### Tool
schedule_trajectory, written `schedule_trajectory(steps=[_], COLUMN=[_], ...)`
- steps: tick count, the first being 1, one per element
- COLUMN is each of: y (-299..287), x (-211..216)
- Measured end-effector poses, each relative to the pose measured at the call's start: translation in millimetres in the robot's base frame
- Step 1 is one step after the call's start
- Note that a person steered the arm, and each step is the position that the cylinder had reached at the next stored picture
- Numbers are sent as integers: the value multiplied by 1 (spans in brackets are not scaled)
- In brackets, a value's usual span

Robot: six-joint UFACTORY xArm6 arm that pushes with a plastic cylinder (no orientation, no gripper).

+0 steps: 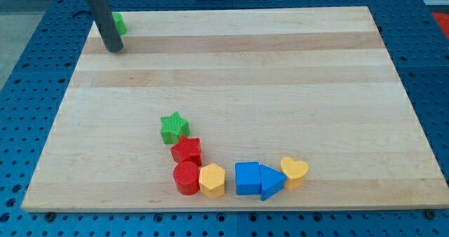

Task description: Push the yellow hexagon slightly up

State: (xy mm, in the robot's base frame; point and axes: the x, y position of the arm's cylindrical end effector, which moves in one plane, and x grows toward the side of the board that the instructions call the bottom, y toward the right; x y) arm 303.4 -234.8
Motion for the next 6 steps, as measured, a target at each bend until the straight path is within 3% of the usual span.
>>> schedule_trajectory(steps=[2, 4, 5, 6], y=[-8, -63, -65, -29], x=[-1, 127, 198, 259])
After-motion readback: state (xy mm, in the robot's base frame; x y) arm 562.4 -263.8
